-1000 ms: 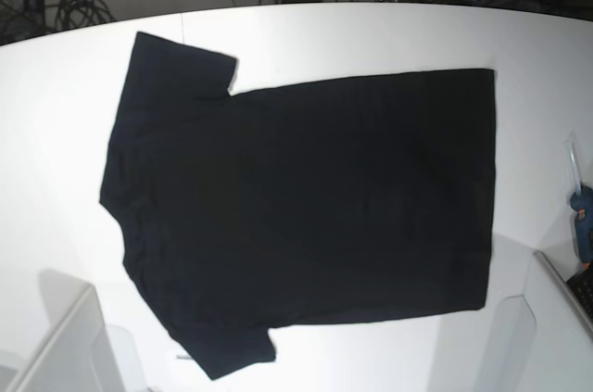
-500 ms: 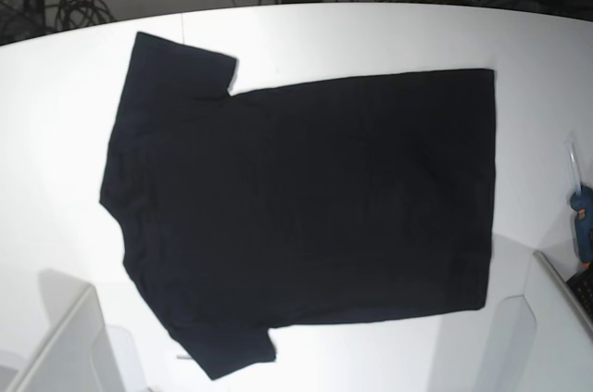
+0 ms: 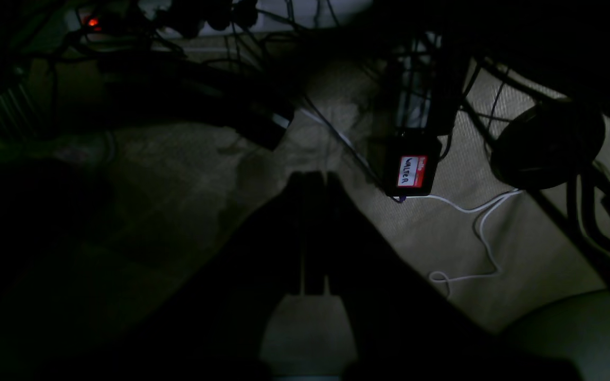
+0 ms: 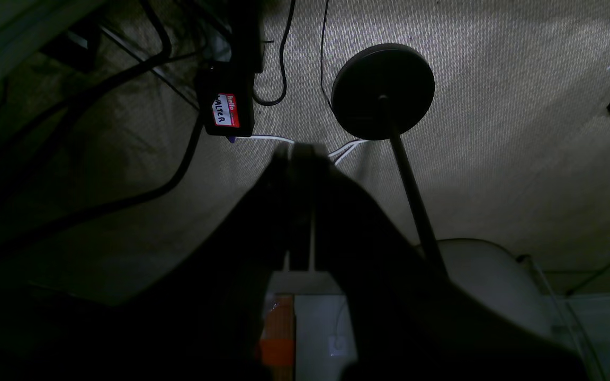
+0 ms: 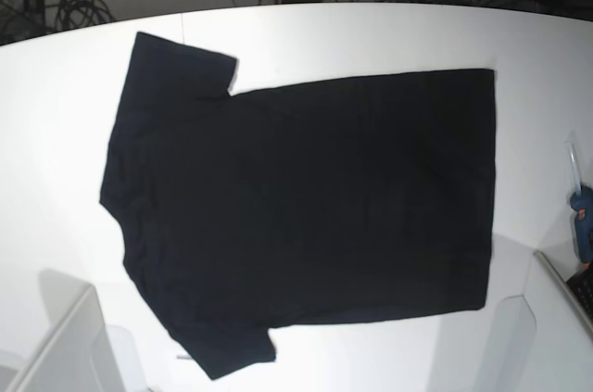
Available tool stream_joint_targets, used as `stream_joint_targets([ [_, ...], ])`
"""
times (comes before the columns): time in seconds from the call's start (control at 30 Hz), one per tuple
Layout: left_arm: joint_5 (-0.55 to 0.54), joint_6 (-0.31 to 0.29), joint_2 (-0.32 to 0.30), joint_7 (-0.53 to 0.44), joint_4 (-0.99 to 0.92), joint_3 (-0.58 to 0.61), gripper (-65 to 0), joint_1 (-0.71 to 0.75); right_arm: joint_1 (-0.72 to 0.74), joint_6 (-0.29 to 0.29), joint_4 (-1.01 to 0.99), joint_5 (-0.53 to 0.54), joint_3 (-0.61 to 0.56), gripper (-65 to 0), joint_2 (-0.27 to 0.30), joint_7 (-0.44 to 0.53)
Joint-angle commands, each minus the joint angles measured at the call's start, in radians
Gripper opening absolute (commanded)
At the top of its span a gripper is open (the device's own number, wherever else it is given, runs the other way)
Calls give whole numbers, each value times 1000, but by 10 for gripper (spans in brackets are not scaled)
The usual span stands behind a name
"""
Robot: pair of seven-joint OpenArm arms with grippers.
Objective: Fold the T-shirt properly
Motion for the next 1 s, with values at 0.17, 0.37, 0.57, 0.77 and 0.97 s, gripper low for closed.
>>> stream_joint_targets([
  [0.17, 7, 5, -4, 0, 3, 8, -650, 16, -3, -7, 0, -1, -1, -650, 4, 1],
  [0.37, 11, 2, -21, 0, 3, 11, -650, 16, -15, -7, 2, 2, 4, -650, 8, 3],
  [0.57, 8, 2, -76, 5, 184, 11, -650, 155, -169, -7, 218, 4, 7, -650, 30, -8],
  [0.77, 2, 2, -154, 6, 554, 3, -650, 413, -361, -7, 513, 4, 148, -650, 22, -85],
  [0.97, -15, 2, -214, 0, 795, -4, -650, 596, -514, -7, 778, 4, 235, -650, 2, -123],
])
